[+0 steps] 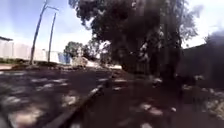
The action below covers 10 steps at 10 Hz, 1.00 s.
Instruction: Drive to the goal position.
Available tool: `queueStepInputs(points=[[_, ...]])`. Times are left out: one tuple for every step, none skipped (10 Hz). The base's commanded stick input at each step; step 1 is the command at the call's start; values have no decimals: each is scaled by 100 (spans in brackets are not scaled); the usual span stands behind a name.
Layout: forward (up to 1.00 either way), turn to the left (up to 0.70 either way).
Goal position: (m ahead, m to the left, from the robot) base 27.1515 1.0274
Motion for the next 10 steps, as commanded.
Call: queueStepInputs(points=[[70, -25], [70, -30], [70, -34], [70, -31], [70, -22], [70, -14], [70, -6], [70, 0], [70, 0], [70, -1]])
